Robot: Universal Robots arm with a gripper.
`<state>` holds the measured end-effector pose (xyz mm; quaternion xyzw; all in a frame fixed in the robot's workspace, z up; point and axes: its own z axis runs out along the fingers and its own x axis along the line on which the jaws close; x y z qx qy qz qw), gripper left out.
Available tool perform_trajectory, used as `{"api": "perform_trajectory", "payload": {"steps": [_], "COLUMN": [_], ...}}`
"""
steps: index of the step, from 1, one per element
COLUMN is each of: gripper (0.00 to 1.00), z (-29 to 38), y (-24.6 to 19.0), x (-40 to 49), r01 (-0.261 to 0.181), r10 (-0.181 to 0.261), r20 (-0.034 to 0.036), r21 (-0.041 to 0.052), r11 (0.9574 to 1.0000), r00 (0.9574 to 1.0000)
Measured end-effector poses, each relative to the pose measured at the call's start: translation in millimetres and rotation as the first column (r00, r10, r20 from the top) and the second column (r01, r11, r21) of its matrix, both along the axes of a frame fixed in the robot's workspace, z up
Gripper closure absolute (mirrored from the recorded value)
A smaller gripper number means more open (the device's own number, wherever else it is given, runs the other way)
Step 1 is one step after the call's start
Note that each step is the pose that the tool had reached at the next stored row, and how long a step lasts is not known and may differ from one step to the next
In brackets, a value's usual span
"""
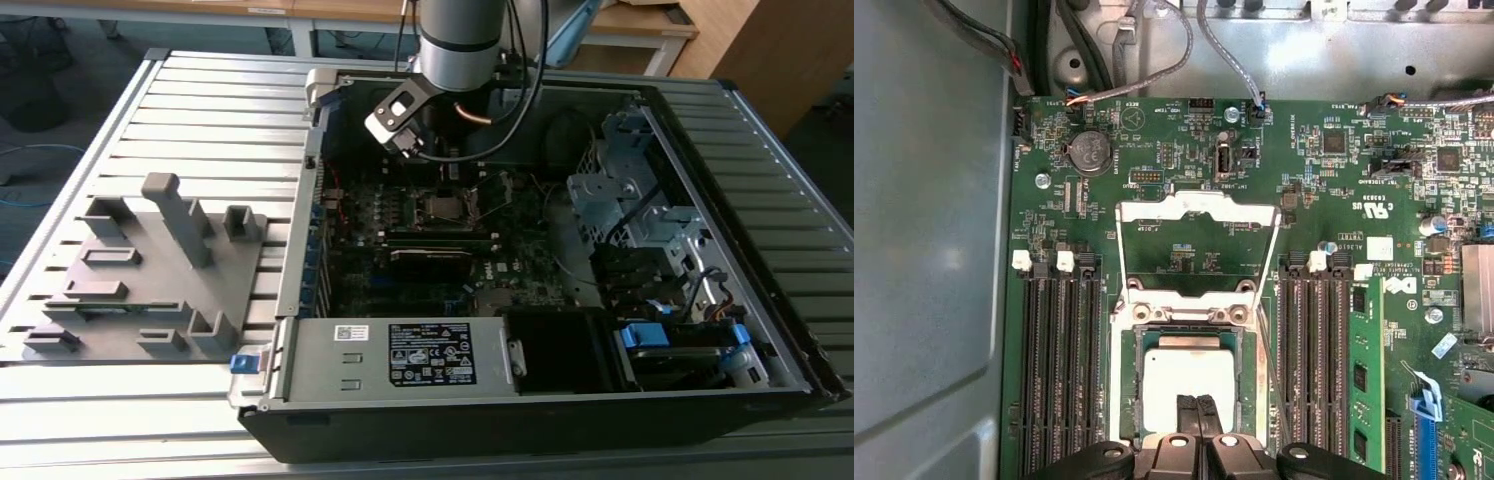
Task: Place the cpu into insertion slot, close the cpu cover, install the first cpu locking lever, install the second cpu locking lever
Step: 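Place the cpu into insertion slot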
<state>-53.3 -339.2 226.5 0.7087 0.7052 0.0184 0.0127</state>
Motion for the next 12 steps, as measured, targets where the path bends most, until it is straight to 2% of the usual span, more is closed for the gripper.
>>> {"api": "perform_trajectory", "payload": {"steps": [12], "gripper": [0.90], "z": [1.7], "y": [0.1], "x": [3.5], "r01": [0.000], "r10": [0.000], "r20": [0.0001], "r21": [0.0002], "r11": [1.0000], "r00": [1.0000]}}
